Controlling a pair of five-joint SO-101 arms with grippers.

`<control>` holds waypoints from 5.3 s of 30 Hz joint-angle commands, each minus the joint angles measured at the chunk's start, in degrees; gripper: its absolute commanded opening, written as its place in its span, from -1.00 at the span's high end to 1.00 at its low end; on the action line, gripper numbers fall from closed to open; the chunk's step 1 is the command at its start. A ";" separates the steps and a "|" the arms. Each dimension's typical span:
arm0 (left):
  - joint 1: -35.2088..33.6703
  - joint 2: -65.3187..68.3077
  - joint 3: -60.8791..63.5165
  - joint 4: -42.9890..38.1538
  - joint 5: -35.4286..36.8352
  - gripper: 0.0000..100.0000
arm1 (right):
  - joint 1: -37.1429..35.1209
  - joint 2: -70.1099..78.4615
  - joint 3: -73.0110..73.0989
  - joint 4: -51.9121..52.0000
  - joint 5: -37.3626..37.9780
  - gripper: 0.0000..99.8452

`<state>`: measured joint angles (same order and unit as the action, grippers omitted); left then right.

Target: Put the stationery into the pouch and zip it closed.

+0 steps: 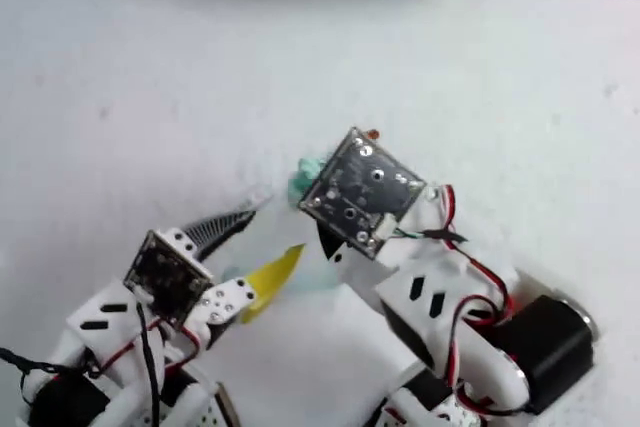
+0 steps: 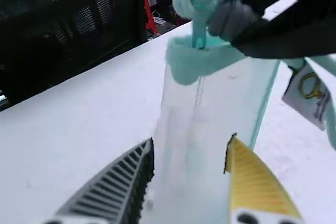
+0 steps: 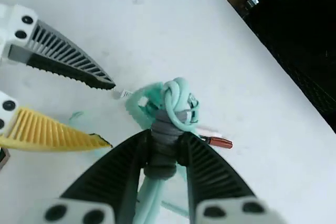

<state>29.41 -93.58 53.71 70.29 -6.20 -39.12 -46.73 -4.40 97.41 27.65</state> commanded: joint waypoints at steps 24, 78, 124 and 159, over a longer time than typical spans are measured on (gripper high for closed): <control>-3.91 -5.67 -1.67 -1.14 -11.69 0.40 | -12.70 -14.90 12.31 1.27 12.48 0.97; 4.88 -5.58 7.30 -1.23 -6.42 0.95 | 8.57 -4.18 9.41 -10.95 4.04 0.97; 4.79 -11.38 9.49 -0.44 -6.51 0.95 | 2.24 -30.29 17.05 -0.22 15.21 0.49; 4.88 -11.38 9.58 -0.18 -6.51 0.95 | -16.13 -13.76 2.37 1.10 6.42 0.47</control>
<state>34.07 -104.66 63.03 69.32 -13.23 -54.42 -63.25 -0.18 97.23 34.59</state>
